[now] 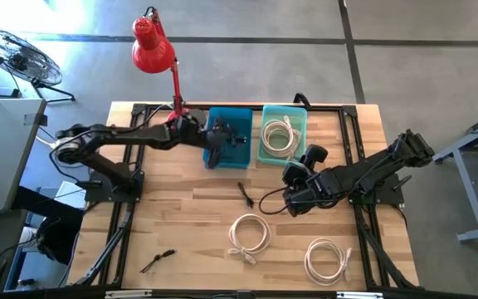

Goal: Pick & Place USB Port
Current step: Put the black charger cable into the blue bin

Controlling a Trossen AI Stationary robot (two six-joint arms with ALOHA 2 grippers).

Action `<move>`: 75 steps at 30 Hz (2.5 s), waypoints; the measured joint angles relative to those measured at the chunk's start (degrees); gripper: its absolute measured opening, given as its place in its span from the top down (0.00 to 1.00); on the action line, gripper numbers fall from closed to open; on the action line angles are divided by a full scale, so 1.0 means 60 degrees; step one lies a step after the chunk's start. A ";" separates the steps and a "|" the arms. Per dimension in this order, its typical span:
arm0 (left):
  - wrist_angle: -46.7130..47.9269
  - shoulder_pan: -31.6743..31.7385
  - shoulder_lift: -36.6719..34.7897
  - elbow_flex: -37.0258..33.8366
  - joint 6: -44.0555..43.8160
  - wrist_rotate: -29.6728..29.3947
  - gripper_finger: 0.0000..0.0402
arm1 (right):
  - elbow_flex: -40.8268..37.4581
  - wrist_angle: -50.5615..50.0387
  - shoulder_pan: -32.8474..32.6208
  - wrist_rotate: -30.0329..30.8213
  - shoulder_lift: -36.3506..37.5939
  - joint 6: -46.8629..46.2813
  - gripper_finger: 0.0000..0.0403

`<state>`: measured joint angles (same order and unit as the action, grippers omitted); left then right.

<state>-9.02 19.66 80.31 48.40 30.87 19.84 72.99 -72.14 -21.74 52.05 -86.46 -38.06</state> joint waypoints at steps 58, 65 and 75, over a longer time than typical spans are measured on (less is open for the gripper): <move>0.5121 -0.2903 0.4690 0.4302 0.7312 -0.0526 0.08 | 0.0007 -0.2076 -0.0091 -0.0408 0.0197 -0.2645 0.54; 0.4445 -0.2896 0.5190 0.4326 0.7286 -0.1334 0.08 | 0.0007 -0.2076 -0.0091 -0.0198 0.0270 -0.2634 0.54; 0.4537 -0.2899 0.5534 0.4295 0.6993 -0.1481 0.08 | 0.0007 -0.2010 -0.0091 -0.0208 0.0270 -0.2605 0.54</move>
<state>18.20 2.26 113.51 74.17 72.83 10.96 73.03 -84.20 -22.28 50.81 -84.84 -53.69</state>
